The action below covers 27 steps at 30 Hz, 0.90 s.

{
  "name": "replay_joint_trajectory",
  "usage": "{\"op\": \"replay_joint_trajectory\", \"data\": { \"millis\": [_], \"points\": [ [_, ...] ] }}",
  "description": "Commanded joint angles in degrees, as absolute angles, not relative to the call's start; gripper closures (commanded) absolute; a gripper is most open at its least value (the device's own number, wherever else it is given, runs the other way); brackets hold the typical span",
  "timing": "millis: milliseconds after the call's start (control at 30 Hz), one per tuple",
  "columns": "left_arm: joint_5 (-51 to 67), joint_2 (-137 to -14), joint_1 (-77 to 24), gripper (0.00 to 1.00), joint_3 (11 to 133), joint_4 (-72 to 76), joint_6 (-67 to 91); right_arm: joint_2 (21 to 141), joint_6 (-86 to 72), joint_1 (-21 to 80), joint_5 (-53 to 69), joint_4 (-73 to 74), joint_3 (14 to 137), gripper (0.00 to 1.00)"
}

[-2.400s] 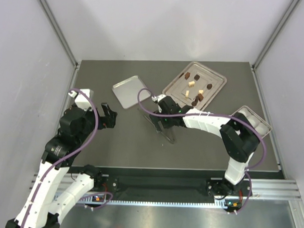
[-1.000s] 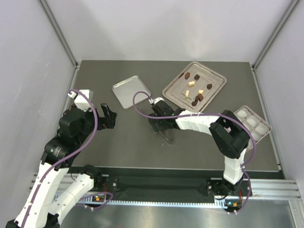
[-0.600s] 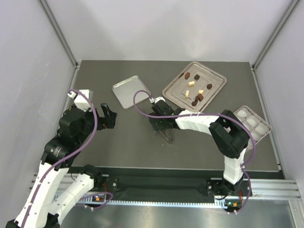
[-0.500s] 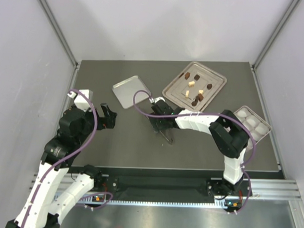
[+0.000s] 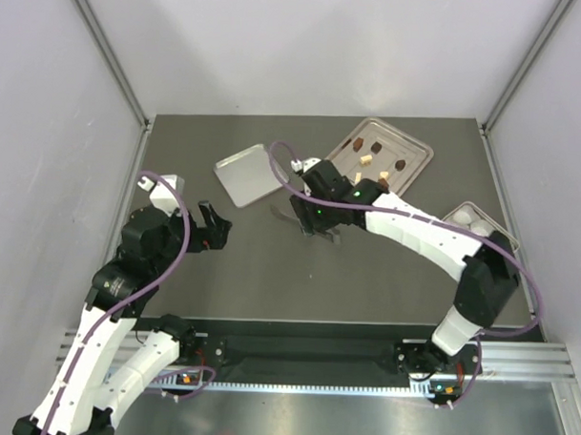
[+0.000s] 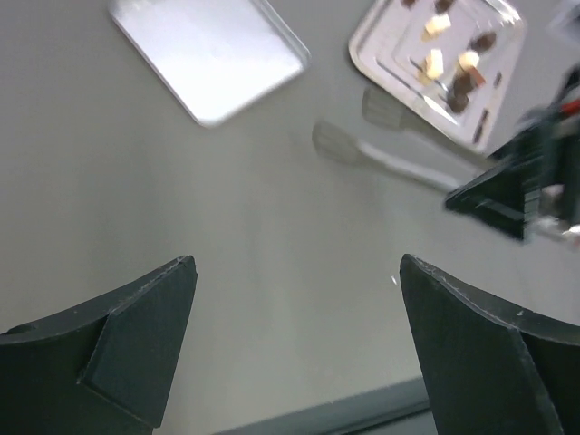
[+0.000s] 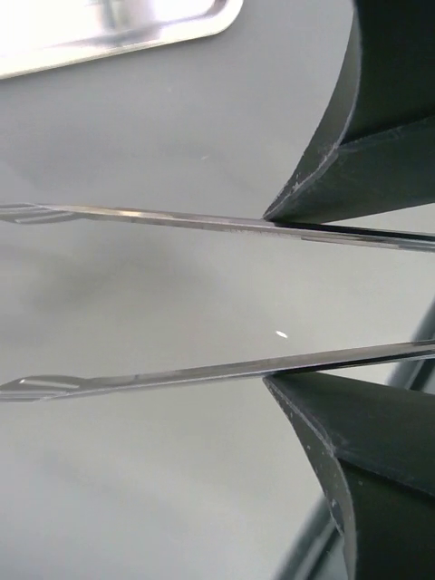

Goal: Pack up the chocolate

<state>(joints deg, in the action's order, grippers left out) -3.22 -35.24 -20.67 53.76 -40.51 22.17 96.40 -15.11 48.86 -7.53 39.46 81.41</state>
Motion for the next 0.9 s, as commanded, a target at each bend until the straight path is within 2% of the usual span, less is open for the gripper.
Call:
{"op": "replay_joint_trajectory", "data": {
  "millis": [0,300,467,600,867],
  "points": [
    [2.8,-35.6,-20.6,0.01,50.9,-37.4,26.3,91.1,-15.6,48.2,-5.7,46.2,83.3,0.38],
    [11.0,-38.1,-20.7,0.03,45.4,-31.3,30.6,84.1,-15.6,45.2,-6.2,49.2,81.6,0.41],
    [14.2,-42.2,-20.7,0.03,44.1,-27.4,30.4,82.8,-13.5,35.7,-4.0,49.7,81.4,0.41],
    [17.7,-48.1,-20.7,0.03,43.3,-21.8,30.4,84.5,-10.6,26.8,-5.3,49.8,82.8,0.43],
    [17.1,-54.7,-20.7,0.04,43.6,-14.9,29.7,94.1,-10.3,17.2,-12.8,49.7,92.3,0.48]
  ]
}}
